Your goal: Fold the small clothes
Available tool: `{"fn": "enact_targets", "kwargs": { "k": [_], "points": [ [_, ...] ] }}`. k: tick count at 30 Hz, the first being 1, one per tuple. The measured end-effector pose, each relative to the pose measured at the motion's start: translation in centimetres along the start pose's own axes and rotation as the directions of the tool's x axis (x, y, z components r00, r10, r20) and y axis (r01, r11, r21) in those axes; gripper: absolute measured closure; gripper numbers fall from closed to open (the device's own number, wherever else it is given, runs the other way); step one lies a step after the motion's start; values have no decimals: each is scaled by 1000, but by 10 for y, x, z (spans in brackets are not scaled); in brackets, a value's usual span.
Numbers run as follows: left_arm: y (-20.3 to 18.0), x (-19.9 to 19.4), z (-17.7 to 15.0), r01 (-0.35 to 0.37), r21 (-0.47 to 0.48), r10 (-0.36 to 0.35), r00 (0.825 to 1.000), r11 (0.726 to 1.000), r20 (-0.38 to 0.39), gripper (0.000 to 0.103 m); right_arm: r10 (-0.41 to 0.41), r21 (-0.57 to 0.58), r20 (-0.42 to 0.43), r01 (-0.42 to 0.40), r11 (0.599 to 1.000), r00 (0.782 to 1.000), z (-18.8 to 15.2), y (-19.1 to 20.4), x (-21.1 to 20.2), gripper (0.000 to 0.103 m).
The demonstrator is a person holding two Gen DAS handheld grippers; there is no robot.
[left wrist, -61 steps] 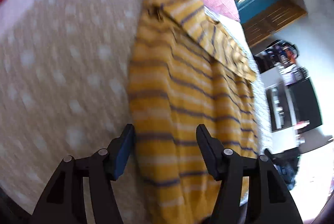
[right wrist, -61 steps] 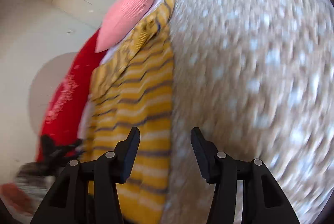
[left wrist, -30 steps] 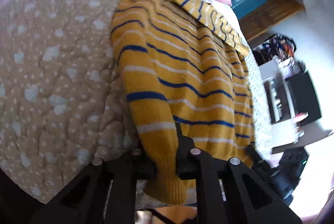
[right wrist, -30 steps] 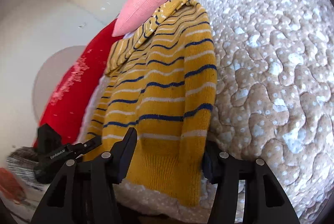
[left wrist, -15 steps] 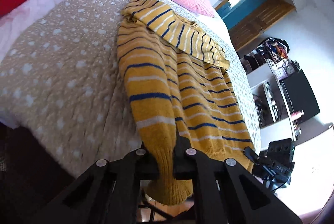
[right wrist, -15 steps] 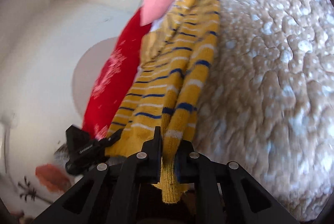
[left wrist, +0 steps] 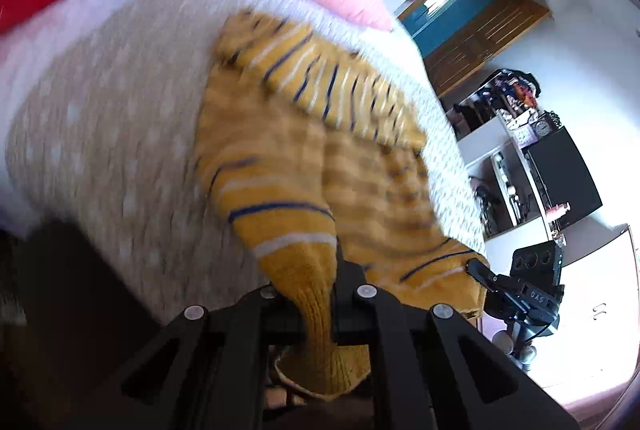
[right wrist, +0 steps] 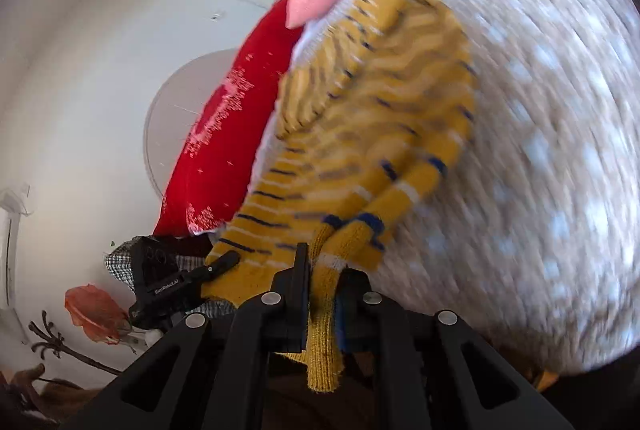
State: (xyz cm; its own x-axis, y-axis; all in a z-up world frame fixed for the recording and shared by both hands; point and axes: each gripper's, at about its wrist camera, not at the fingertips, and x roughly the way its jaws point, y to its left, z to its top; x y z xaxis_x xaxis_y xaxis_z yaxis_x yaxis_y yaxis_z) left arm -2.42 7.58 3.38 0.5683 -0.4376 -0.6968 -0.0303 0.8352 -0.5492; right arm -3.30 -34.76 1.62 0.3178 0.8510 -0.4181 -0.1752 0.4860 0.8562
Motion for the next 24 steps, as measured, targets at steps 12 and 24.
{"fn": "enact_targets", "kwargs": {
  "k": [12, 24],
  "points": [
    [-10, 92, 194, -156, -46, 159, 985, 987, 71, 91, -101, -22, 124, 105, 994, 987, 210, 37, 87, 92],
    [44, 187, 258, -18, -225, 6, 999, 974, -54, 66, -247, 256, 117, 211, 943, 962, 291, -58, 150, 67]
  ]
}}
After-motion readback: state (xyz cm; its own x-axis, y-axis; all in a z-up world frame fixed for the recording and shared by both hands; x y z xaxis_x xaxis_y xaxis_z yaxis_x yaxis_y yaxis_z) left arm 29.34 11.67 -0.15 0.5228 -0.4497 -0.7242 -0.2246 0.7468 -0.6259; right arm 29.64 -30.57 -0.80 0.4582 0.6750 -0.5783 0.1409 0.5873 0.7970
